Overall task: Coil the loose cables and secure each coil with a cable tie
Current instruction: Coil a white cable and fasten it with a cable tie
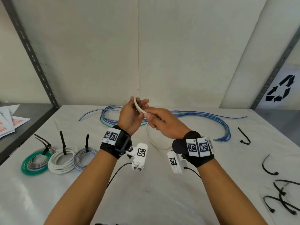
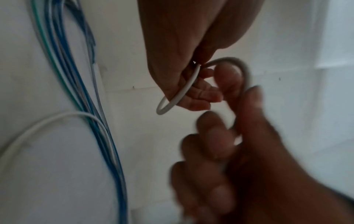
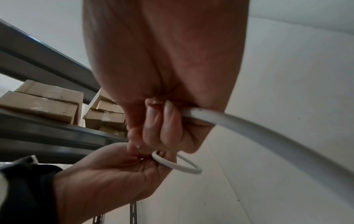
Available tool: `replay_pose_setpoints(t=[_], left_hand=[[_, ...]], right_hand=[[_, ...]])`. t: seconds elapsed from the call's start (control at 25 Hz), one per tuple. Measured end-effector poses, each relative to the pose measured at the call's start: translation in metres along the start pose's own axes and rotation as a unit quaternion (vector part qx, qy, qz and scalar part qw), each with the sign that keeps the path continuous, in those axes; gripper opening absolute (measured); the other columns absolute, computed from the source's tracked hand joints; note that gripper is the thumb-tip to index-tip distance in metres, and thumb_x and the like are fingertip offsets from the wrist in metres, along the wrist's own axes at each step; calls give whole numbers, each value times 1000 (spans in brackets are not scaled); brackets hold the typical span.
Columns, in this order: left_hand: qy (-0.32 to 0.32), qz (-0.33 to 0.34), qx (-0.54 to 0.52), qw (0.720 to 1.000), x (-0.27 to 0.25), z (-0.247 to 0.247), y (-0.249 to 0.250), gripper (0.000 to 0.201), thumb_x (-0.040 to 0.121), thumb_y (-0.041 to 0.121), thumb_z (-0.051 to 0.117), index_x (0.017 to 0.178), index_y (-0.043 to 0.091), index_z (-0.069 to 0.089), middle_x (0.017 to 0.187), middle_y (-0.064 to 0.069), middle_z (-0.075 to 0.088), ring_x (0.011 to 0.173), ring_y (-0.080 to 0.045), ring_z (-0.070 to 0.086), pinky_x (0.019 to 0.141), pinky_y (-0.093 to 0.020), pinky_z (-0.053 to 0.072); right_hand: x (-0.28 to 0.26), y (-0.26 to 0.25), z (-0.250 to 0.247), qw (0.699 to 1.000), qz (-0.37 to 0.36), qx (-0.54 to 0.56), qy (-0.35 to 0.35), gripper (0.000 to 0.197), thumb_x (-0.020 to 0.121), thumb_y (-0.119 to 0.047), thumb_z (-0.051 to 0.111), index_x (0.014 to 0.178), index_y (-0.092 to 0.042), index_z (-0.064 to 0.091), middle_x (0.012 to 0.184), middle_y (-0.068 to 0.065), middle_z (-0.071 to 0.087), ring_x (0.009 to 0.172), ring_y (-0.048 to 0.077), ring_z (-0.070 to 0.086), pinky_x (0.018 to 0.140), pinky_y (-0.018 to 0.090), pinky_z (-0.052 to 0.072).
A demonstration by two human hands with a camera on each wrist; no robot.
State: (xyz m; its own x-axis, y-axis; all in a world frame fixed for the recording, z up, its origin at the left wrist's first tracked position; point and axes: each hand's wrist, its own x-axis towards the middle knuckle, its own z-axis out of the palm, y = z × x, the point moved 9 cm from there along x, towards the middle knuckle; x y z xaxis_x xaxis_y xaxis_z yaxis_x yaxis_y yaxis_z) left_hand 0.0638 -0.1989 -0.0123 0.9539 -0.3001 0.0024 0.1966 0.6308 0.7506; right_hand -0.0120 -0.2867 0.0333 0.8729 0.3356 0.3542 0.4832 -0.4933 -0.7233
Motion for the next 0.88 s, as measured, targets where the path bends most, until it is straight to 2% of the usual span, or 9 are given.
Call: replay_pose_setpoints(t=[0.04,0.12,0.2,0.28,0.4,0.52,0.68,0.8,0.88], left_hand=[[0,-12,-61,998,-2,1,2,37,109,33,37,83,15,56,74,0,68,63,-12,61,71,-25,53],[-12,-21,-119,993,-9,9,8,33,108,28,37,90,13,59,57,6,54,48,-7,47,56,-20,48],[-44,-30,-126,991,-14,17,13,31,108,24,34,95,13,60,45,9,36,37,-7,31,44,-17,34],[-88,-38,-115,989,-18,22,19,31,108,22,32,88,15,56,41,8,30,34,-9,26,40,-18,26],[-113,-33,-124,985,-18,22,28,33,107,24,33,77,18,46,47,9,37,39,-6,29,44,-18,28],[-67,0,-139,988,-14,12,30,33,108,25,32,83,15,51,54,8,43,40,-6,31,44,-17,30],[-31,15,-163,986,-8,-2,29,34,110,23,30,91,13,57,46,8,35,34,-8,27,39,-18,27],[-18,28,-206,978,-5,-15,33,34,109,20,31,84,15,53,54,8,48,38,-6,33,43,-17,34],[-16,34,-202,979,-4,-19,33,33,109,24,32,84,16,51,59,8,55,38,-5,34,43,-15,32]], right_hand=[[-2,2,3,1000,6,-11,-24,26,107,-21,45,111,-10,68,64,-4,45,55,4,39,59,14,34],[-5,6,7,998,25,-10,-60,25,107,-22,47,106,-10,69,60,-6,42,53,6,35,57,16,33],[-7,11,9,996,42,-13,-84,26,106,-26,48,100,-14,70,57,-13,40,52,6,34,56,16,33],[-7,16,5,994,56,-45,-81,28,106,-31,49,96,-18,71,59,-12,41,54,8,36,59,18,35],[-10,24,-6,992,85,-61,-69,34,106,-33,48,91,-14,71,53,-16,44,52,5,37,58,17,35],[-15,24,-1,983,103,-83,-127,35,105,-36,48,91,-16,72,49,-14,40,51,4,36,57,15,35],[-15,17,18,972,104,-99,-187,34,103,-41,49,89,-23,73,55,-12,44,55,6,41,64,19,39],[-14,21,25,966,110,-113,-204,33,102,-45,50,84,-30,72,54,-15,46,55,4,44,66,21,40],[-15,24,24,963,115,-119,-211,32,102,-45,51,83,-31,73,56,-15,47,55,3,45,66,19,41]])
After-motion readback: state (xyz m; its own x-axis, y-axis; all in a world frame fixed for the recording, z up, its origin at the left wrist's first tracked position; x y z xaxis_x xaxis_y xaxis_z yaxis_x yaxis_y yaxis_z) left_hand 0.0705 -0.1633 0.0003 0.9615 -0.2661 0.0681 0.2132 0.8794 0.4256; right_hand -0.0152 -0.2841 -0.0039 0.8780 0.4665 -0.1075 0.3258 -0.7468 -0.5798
